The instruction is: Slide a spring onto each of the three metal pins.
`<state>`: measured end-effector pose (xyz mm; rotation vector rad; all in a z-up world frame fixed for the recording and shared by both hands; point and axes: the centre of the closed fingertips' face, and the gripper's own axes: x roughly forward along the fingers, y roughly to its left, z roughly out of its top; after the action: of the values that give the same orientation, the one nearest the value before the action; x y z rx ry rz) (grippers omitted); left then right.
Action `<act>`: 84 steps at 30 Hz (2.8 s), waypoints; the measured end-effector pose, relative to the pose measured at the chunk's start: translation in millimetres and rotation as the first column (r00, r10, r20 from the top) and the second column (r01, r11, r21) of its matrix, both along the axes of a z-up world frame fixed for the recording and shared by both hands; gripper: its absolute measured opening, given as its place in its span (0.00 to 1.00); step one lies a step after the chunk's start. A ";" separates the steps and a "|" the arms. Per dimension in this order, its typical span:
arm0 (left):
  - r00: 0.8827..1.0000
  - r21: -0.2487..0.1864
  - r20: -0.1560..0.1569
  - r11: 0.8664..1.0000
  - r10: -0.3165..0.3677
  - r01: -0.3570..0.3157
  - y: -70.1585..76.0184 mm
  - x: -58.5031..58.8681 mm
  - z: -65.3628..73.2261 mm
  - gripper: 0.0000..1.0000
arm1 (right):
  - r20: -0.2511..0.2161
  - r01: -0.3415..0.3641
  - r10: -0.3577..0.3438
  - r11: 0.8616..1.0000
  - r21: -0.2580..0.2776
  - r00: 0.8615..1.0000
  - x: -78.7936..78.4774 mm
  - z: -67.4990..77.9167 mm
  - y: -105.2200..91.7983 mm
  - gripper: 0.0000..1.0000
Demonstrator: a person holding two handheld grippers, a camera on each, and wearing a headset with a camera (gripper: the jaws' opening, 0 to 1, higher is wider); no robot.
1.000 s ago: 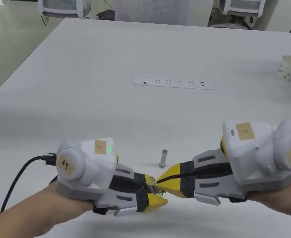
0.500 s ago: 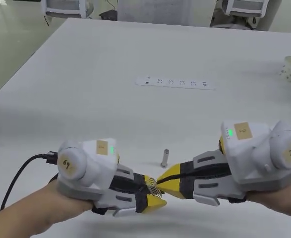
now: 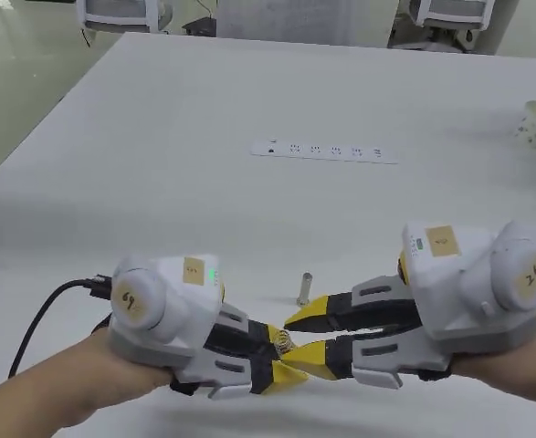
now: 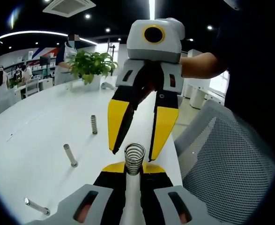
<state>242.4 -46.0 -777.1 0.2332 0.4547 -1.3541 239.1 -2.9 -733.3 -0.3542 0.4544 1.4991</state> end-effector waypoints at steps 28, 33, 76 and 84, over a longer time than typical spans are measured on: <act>0.998 -0.001 -0.004 0.998 0.063 -0.063 9.3 4.9 2.5 0.03 | 0.092 -0.036 0.035 0.999 0.007 0.995 -2.6 3.4 0.8 0.07; 0.995 -0.023 -0.023 0.995 0.092 -0.093 11.3 7.9 5.8 0.06 | 0.099 -0.032 0.031 0.999 0.015 0.995 -1.1 6.2 1.6 0.07; 0.889 -0.009 -0.007 0.889 0.458 -0.458 126.8 33.0 4.1 0.69 | 0.140 0.036 -0.034 0.999 -0.008 0.990 23.8 2.3 -8.4 0.07; 0.860 0.001 -0.005 0.860 0.510 -0.510 141.6 33.3 -4.5 0.90 | 0.137 0.054 -0.052 0.999 -0.010 0.989 27.0 1.2 -13.3 0.07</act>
<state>275.7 95.6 -781.6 0.0956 0.4796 -0.8307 266.2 -16.3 -732.1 -0.4497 0.3621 1.4107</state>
